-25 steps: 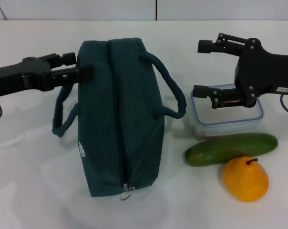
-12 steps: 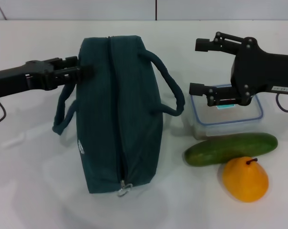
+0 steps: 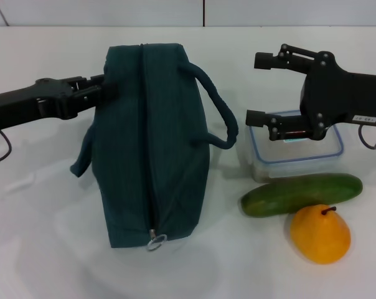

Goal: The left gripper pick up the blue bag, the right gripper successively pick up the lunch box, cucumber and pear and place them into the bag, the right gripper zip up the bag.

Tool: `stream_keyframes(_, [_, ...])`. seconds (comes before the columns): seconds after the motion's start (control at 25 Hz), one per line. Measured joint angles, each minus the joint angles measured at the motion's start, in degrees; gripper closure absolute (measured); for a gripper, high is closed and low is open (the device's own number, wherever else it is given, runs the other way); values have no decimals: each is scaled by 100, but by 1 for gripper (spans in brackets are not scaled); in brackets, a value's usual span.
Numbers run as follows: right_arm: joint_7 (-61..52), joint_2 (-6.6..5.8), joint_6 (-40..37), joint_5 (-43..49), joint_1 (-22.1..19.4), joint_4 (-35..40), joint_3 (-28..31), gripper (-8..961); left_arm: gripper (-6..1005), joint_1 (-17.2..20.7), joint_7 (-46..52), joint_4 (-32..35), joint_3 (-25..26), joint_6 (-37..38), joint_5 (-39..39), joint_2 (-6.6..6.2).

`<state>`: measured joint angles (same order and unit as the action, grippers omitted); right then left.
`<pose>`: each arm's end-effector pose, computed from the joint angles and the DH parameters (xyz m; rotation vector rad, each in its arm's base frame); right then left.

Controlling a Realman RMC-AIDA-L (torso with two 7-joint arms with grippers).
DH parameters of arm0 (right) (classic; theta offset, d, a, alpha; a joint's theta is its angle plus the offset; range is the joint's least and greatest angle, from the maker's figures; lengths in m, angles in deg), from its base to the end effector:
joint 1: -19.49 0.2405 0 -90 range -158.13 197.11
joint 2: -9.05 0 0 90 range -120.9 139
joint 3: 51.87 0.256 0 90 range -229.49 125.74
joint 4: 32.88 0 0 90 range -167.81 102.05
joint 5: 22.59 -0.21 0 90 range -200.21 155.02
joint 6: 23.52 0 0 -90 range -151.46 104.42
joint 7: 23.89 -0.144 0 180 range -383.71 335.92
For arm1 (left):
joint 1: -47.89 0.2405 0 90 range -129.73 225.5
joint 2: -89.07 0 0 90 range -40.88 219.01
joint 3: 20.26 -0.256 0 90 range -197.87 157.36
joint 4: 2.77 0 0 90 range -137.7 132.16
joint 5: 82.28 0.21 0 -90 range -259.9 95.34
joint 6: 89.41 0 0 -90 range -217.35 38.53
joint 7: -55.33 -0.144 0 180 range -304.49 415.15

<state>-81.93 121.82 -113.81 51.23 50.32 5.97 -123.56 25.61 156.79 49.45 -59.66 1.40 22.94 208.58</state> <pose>0.1838 0.3400 0.0141 -2.6962 -0.1640 1.0564 -0.2677 0.3226 0.0551 -2.4651 -0.9706 -0.8804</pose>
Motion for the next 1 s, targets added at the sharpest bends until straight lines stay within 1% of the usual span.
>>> stream_keyframes(0.04, [26, 9, 0, 0, -6, -5, 4, 121, 519, -9, 0, -14, 1, -10, 0, 0])
stream_keyframes(0.2, [64, 43, 60, 0, -16, -17, 8, 123, 637, -64, -9, -101, 2, -78, -7, 3])
stream_keyframes(0.36, [145, 122, 309, 0, -16, -18, 15, 124, 766, -103, -236, -269, -4, -155, -56, 6])
stream_keyframes(0.48, [314, 207, 551, 0, -6, -19, 15, 126, 821, -151, -413, -533, -21, -274, -248, 8])
stream_keyframes(0.6, [354, 247, 749, -47, -3, -29, 30, 127, 877, -225, -457, -747, -1, -433, -358, 8])
stream_keyframes(0.76, [365, 280, 843, -195, -16, -164, 59, 129, 886, -305, -607, -905, -6, -606, -452, 7])
stream_keyframes(0.84, [428, 302, 848, -405, -22, -423, 60, 130, 891, -312, -807, -993, -21, -632, -562, 8])
stream_keyframes(0.92, [508, 320, 847, -894, -25, -829, 64, 131, 895, -320, -959, -1046, -49, -617, -661, 11])
stream_keyframes(0.96, [525, 324, 774, -1403, -45, -1207, 51, 131, 898, -321, -1009, -1058, -60, -601, -699, 12])
stream_keyframes(1.0, [526, 326, 731, -1582, -62, -1325, 45, 132, 900, -317, -1035, -1058, -63, -596, -716, 12])
